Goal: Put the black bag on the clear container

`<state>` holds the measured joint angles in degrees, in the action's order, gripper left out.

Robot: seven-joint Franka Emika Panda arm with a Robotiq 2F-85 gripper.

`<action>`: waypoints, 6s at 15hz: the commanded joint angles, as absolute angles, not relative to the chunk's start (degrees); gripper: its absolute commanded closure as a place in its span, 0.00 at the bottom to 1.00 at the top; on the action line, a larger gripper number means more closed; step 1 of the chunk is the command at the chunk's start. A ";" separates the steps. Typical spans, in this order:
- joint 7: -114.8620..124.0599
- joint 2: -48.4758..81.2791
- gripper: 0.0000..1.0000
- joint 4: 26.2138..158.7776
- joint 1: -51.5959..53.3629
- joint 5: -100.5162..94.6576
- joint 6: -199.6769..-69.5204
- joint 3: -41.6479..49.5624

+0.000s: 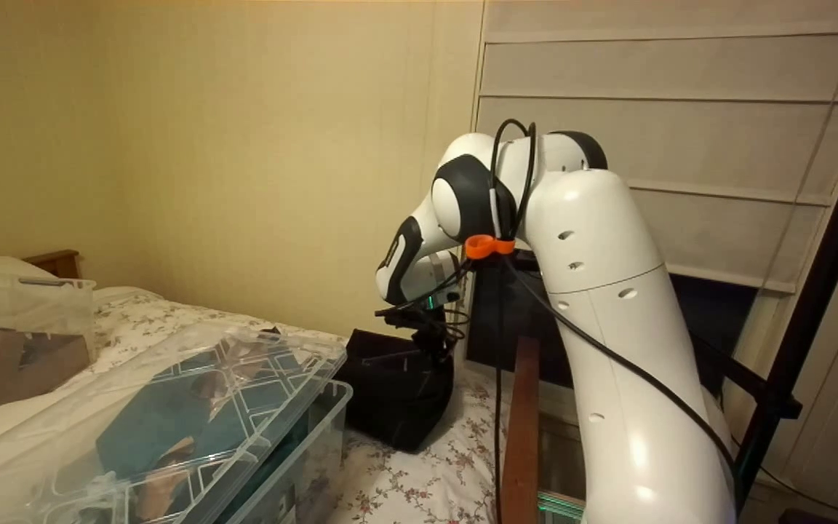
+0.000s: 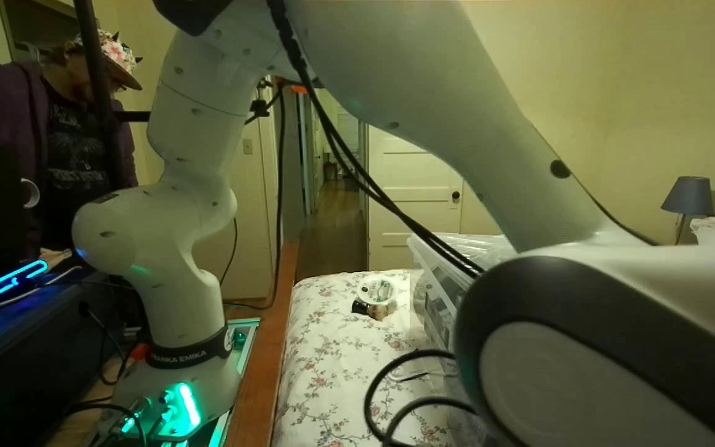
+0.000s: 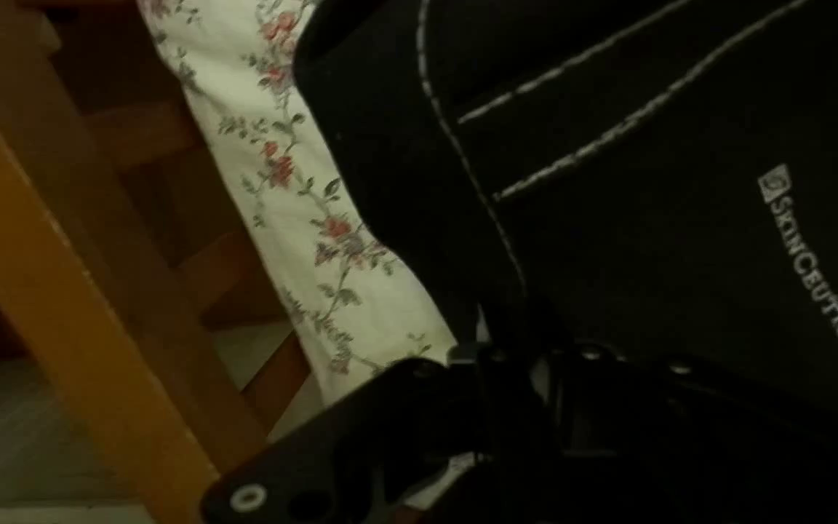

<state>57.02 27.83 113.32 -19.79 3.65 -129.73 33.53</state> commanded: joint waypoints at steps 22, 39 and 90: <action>67.00 -1.94 0.12 134.25 -13.95 -13.45 -123.55 30.98; 37.30 12.40 0.00 127.15 -16.56 5.60 -158.61 18.96; -20.95 55.67 0.00 69.81 -32.00 14.55 -130.98 4.93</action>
<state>-20.29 50.91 75.70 -30.99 16.61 -133.13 5.99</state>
